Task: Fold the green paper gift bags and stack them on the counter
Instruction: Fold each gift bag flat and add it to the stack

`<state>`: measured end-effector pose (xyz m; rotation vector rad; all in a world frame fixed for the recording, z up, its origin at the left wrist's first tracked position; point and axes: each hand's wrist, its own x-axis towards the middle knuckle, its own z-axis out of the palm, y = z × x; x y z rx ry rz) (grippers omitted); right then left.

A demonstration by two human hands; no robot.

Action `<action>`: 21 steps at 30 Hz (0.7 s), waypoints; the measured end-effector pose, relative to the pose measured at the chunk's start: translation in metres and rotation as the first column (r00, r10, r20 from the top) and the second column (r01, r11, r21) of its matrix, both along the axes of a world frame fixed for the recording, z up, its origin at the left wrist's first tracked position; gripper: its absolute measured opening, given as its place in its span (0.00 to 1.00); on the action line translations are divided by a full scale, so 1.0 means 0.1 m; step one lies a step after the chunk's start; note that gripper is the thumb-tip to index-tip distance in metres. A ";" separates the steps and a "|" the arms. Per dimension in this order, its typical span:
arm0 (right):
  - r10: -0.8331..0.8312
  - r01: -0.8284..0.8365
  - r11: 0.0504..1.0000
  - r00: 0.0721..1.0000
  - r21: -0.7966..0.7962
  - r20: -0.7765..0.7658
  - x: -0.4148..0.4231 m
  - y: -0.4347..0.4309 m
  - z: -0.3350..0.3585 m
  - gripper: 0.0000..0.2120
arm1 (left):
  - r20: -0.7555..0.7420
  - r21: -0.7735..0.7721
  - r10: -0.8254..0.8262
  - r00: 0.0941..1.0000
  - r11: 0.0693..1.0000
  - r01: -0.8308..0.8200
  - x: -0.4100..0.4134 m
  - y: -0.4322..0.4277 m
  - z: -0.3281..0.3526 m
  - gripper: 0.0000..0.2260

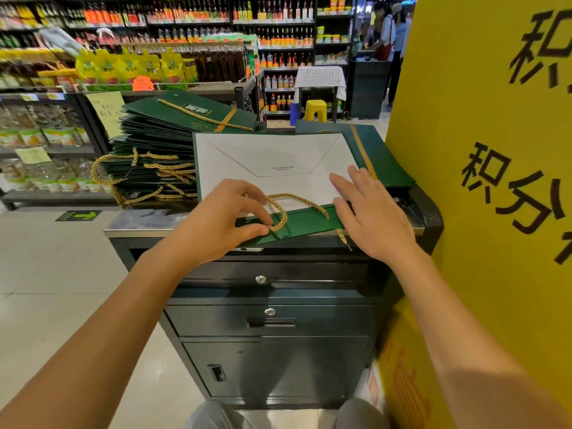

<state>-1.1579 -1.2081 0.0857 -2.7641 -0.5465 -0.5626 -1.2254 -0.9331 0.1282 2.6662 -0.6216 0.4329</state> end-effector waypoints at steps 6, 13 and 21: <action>-0.005 0.005 1.000 1.000 -0.004 0.004 0.00 0.00 0.00 0.25 | -0.052 -0.254 0.005 0.999 0.967 -0.018 0.04 0.00 -0.05 0.02; 0.002 -0.002 1.000 1.000 0.004 0.011 -0.01 -0.01 0.00 0.25 | -0.138 -0.536 -0.044 0.989 0.843 -0.038 0.00 0.00 -0.04 0.03; 0.020 -0.020 1.000 1.000 0.016 0.011 -0.01 -0.02 0.00 0.25 | 0.139 -0.466 0.419 0.897 0.827 -0.314 -0.12 0.10 -0.10 0.17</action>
